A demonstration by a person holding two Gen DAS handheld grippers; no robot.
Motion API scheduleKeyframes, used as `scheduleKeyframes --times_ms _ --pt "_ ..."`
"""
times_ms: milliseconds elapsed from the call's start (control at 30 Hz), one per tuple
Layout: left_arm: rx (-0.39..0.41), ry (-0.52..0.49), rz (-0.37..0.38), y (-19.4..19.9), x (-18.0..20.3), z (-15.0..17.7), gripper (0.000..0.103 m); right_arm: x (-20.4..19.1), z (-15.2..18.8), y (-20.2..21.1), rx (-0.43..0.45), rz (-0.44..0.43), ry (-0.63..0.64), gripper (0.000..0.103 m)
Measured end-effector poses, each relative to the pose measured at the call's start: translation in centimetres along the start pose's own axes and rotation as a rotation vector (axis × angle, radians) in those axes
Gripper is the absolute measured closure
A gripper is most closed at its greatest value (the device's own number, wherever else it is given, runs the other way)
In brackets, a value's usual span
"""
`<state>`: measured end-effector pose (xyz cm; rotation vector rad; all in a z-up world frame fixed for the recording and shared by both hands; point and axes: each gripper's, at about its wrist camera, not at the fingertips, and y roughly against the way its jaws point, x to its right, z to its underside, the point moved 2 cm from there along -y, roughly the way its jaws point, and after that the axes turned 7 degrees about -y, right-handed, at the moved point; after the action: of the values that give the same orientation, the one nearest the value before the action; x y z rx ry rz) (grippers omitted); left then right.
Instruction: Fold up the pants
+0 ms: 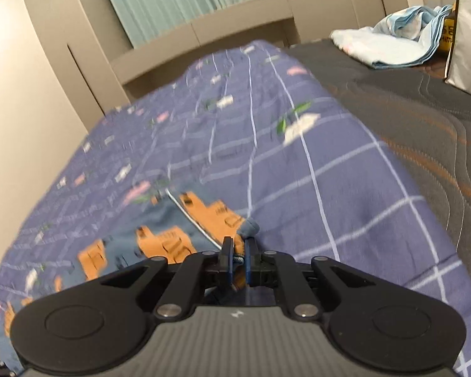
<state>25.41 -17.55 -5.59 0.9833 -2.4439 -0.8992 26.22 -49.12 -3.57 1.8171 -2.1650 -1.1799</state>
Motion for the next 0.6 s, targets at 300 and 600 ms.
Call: scheduleKeyframes --times_ms 300,600 --pt "0.052 0.051 -0.051 1.8 -0.3 -0.5 0.028 -0.8 0.5 0.5 0.003 0.046 0.069 0.054" --pt "0.107 0.202 -0.259 6.1 -3.8 -0.7 0.012 -5.2 3.6 1.9 -0.012 0.038 0.305 0.011"
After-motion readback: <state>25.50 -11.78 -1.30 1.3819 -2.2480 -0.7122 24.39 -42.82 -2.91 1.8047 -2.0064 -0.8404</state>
